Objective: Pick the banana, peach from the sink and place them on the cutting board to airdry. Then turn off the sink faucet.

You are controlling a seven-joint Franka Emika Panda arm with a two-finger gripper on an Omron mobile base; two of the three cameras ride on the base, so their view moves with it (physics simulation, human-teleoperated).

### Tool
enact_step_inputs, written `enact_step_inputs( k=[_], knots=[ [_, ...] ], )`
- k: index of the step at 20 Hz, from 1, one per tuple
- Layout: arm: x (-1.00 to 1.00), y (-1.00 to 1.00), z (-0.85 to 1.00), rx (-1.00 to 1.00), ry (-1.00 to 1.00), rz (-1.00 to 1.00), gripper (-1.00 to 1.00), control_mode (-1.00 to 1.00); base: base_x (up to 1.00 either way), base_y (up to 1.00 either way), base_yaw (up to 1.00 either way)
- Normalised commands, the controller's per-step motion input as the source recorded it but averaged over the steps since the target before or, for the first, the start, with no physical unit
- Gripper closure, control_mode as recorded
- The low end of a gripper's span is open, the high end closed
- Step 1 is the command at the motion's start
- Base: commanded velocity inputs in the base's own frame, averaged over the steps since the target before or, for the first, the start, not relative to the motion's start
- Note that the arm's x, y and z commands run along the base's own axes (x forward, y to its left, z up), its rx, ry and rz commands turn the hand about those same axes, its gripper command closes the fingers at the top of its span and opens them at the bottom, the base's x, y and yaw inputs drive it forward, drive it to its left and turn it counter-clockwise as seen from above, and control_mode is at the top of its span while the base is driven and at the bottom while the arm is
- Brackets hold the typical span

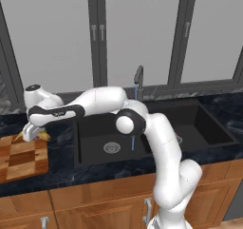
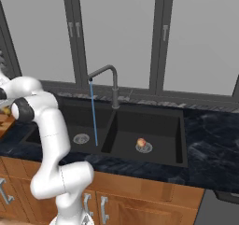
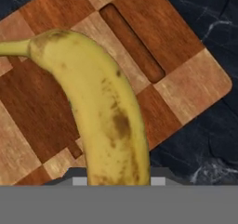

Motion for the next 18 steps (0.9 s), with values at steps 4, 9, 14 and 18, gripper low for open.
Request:
enact_step_inputs(
  k=[4,9,14,18],
  knots=[
    [0.12,0.15,-0.15,0.00,0.00,0.00,1.00,-1.00,0.00,0.00,0.00],
    [0.14,0.10,-0.12,0.00,0.00,0.00,1.00,-1.00,0.00,0.00,0.00],
    [0.12,0.08,-0.15,0.00,0.00,0.00,1.00,-1.00,0.00,0.00,0.00],
    [0.08,0.08,-0.16,0.00,0.00,0.00,1.00,-1.00,0.00,0.00,0.00]
  ],
)
